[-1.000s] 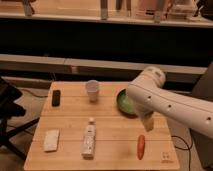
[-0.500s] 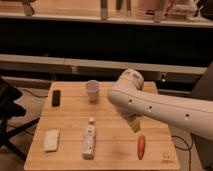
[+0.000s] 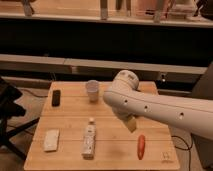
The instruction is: Wipe the white sponge on the table
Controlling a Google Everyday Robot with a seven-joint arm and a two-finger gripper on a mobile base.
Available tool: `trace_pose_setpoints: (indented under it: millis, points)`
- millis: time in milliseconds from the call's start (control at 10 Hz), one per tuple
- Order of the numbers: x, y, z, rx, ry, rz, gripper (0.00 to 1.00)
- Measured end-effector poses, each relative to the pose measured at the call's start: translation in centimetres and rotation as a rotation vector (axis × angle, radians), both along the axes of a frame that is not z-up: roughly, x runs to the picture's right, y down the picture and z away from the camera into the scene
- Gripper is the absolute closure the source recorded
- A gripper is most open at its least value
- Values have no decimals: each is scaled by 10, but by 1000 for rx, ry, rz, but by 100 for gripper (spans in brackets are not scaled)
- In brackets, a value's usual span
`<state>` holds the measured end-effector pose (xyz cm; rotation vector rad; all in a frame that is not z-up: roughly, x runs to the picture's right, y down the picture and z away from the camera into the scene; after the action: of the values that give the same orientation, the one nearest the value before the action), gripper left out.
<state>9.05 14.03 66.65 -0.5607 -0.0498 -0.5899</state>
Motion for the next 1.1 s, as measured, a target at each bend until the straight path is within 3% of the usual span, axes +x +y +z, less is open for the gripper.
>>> trace_pose_setpoints:
  millis: [300, 800, 1100]
  points:
    - [-40, 0, 4, -5, -53, -46, 20]
    - [-55, 3, 8, -11, -101, -88, 20]
    - [-95, 4, 10, -3, -144, -122, 20]
